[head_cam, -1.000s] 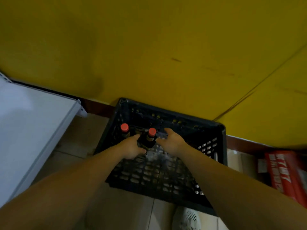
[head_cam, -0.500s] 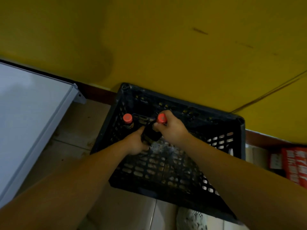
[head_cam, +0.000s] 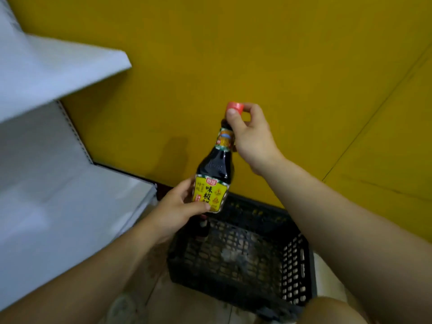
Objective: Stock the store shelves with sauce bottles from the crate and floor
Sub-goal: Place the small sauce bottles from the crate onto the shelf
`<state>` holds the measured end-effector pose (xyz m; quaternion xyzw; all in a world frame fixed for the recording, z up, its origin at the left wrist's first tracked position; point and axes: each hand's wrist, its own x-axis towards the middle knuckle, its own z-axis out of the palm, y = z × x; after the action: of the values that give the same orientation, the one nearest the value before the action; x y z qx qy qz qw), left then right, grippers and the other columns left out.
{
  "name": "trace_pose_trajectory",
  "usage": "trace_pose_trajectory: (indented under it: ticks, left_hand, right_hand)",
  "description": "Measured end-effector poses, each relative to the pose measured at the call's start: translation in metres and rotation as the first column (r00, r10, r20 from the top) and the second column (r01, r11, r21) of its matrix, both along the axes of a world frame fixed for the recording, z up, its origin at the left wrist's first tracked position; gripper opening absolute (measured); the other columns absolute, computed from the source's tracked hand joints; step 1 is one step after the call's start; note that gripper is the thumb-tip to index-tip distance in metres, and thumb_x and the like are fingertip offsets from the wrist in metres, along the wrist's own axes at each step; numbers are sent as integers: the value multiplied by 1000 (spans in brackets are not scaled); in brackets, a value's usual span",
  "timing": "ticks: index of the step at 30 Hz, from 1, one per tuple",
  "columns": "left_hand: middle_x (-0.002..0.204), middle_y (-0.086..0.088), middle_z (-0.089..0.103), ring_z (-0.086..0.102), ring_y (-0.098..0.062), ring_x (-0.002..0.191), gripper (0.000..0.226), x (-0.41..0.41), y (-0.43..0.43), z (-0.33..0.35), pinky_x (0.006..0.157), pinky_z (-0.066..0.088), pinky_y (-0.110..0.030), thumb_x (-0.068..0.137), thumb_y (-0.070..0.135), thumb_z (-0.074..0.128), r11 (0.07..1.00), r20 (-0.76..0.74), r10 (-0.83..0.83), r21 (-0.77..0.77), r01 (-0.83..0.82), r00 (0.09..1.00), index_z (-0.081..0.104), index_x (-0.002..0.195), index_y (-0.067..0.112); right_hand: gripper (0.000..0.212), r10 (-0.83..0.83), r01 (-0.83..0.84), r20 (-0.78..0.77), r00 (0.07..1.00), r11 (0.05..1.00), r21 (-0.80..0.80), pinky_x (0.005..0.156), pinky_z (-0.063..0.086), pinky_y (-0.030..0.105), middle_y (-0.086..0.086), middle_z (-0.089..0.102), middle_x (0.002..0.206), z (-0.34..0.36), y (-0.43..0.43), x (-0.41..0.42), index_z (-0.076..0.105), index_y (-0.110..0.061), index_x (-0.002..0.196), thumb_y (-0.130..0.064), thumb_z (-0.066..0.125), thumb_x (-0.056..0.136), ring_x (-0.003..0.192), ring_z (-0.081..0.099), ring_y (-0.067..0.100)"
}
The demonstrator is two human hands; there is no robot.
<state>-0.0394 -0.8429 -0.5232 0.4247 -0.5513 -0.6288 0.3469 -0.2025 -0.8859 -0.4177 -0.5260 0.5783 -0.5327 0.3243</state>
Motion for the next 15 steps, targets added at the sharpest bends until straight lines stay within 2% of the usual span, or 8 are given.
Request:
trace_pose_trajectory:
  ticks: [2, 4, 6, 9, 11, 13, 15]
  left_hand:
    - [118, -4, 66, 64, -20, 108, 72, 17, 19, 47, 95, 50, -36, 68, 10, 77, 997, -48, 48, -64, -51, 998, 46, 132, 22]
    - [112, 0, 66, 65, -17, 102, 65, 32, 40, 89, 93, 51, -36, 74, -1, 73, 979, -109, 127, -145, -142, 986, 46, 124, 30]
    - [108, 2, 68, 66, -17, 101, 66, 47, 61, 126, 92, 51, -36, 73, -1, 74, 946, -162, 187, -237, -223, 969, 46, 120, 36]
    - [103, 0, 73, 68, -18, 98, 67, 76, 97, 173, 83, 56, -31, 63, 4, 78, 881, -267, 258, -329, -339, 929, 52, 113, 41]
    - [102, -4, 73, 69, -19, 96, 66, 97, 121, 198, 82, 57, -32, 61, 4, 78, 830, -308, 313, -371, -417, 898, 54, 112, 39]
    - [103, -7, 73, 70, -21, 96, 66, 116, 147, 220, 85, 55, -37, 58, 10, 82, 775, -327, 370, -407, -483, 869, 56, 110, 40]
    - [104, -8, 72, 70, -20, 95, 55, 135, 170, 236, 85, 54, -37, 65, 12, 73, 715, -346, 437, -427, -554, 830, 55, 107, 42]
  right_hand:
    - [22, -2, 1, -16, 1000, 996, -91, 76, 58, 39, -1, 65, 98, 49, 16, 21, 47, -26, 115, -36, 54, 97, 85, 66, 16]
    - [31, 3, -20, -88, 996, 981, -191, 70, 57, 34, 2, 63, 104, 95, 36, 42, 44, -29, 126, -37, 52, 98, 84, 65, 16]
    - [42, 50, -95, -162, 985, 956, -279, 69, 54, 29, 3, 62, 107, 137, 60, 64, 38, -32, 138, -38, 51, 98, 84, 64, 14]
    - [74, 208, -276, -253, 945, 921, -276, 84, 52, 33, 1, 61, 115, 182, 97, 93, 10, -40, 152, -39, 57, 94, 97, 64, 16]
    - [92, 335, -406, -292, 896, 885, -229, 88, 54, 38, 1, 62, 120, 200, 119, 110, -7, -46, 150, -38, 62, 91, 100, 65, 18]
    - [89, 446, -512, -309, 840, 839, -181, 83, 57, 44, 1, 63, 120, 213, 138, 129, -6, -52, 148, -40, 62, 91, 97, 67, 20]
    - [74, 539, -604, -326, 777, 784, -144, 76, 60, 46, 0, 65, 118, 222, 158, 152, 6, -52, 148, -42, 56, 94, 94, 69, 20]
